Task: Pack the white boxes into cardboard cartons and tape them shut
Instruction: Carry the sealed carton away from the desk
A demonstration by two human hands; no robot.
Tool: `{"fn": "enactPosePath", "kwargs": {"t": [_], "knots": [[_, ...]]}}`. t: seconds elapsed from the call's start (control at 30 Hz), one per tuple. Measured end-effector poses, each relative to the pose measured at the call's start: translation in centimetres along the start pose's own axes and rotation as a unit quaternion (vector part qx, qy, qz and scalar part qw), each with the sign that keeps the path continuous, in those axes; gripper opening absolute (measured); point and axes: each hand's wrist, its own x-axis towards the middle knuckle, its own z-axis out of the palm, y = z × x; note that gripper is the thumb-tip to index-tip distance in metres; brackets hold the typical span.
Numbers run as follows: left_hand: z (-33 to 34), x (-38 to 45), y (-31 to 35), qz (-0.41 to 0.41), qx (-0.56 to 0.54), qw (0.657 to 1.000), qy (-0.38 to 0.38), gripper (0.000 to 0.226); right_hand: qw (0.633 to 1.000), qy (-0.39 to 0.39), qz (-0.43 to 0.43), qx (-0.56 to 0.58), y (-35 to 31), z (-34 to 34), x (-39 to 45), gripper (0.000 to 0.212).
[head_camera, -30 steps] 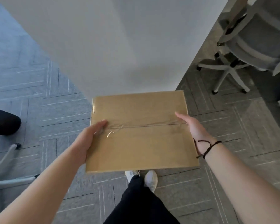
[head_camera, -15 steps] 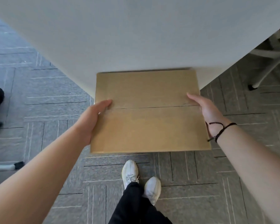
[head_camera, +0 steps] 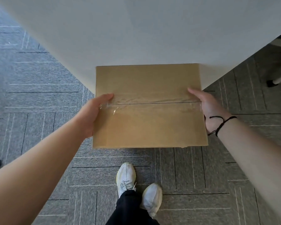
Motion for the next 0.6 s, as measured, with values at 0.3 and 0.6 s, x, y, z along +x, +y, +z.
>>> {"fn": "enactPosePath", "kwargs": {"t": [0.3,0.6], "knots": [[0.3,1.5,-1.4,0.002,0.010,1.000,-0.003,0.032,1.000,-0.017,0.010,0.008,2.0,-1.5,2.1,0.030],[0.6,1.0,-1.9,-0.004,0.010,1.000,-0.006,0.031,1.000,-0.012,0.004,-0.008,2.6,-1.9,1.3,0.029]]}}
